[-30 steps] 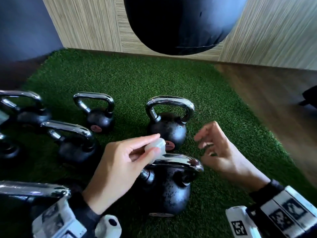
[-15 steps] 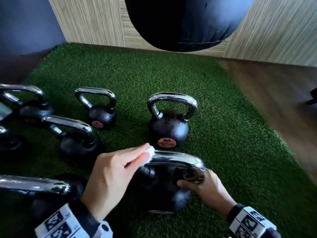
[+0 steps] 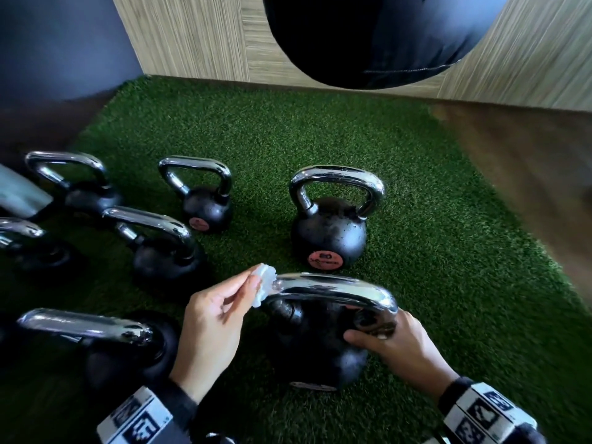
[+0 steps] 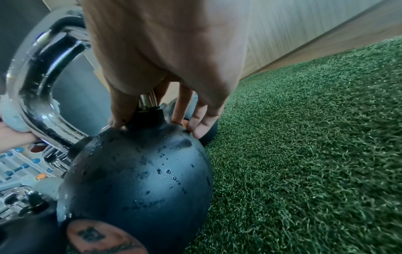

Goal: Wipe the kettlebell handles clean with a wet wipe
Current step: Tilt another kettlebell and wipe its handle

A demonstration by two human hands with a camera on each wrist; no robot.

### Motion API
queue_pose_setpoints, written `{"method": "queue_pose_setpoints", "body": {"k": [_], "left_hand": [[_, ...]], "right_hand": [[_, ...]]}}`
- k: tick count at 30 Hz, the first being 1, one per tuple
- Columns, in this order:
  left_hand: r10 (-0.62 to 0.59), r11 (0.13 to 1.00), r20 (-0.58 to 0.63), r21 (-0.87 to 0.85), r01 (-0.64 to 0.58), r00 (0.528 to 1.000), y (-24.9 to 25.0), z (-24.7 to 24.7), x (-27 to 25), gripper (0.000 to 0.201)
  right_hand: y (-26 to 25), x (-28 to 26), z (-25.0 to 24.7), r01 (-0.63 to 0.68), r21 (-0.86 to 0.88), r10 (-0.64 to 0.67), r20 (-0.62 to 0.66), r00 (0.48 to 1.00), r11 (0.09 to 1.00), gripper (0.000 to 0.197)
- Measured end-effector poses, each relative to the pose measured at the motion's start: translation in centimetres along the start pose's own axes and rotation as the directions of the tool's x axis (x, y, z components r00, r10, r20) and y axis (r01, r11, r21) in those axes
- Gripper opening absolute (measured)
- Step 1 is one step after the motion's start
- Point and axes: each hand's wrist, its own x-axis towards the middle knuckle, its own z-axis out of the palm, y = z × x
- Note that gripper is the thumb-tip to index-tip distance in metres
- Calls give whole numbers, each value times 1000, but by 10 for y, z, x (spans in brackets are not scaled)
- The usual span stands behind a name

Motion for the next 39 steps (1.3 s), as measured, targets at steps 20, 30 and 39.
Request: {"method": "queue_pose_setpoints", "body": {"k": [20,30,39], "left_hand": [[154,816,137,541,-205,978,-47,-3,-13,19],[110,859,34,499,-112,993,-44,24,31,27],[143,839,178,501,-215,974,-31,53,75,27]], "right_hand": [[-15,-1,-9,102,-3,-102,-29,994,995,40],[0,-21,-3,411,-319,-441,-26,897,854,21],[-17,11,14,356,-175,-336,133,932,918,45]]}}
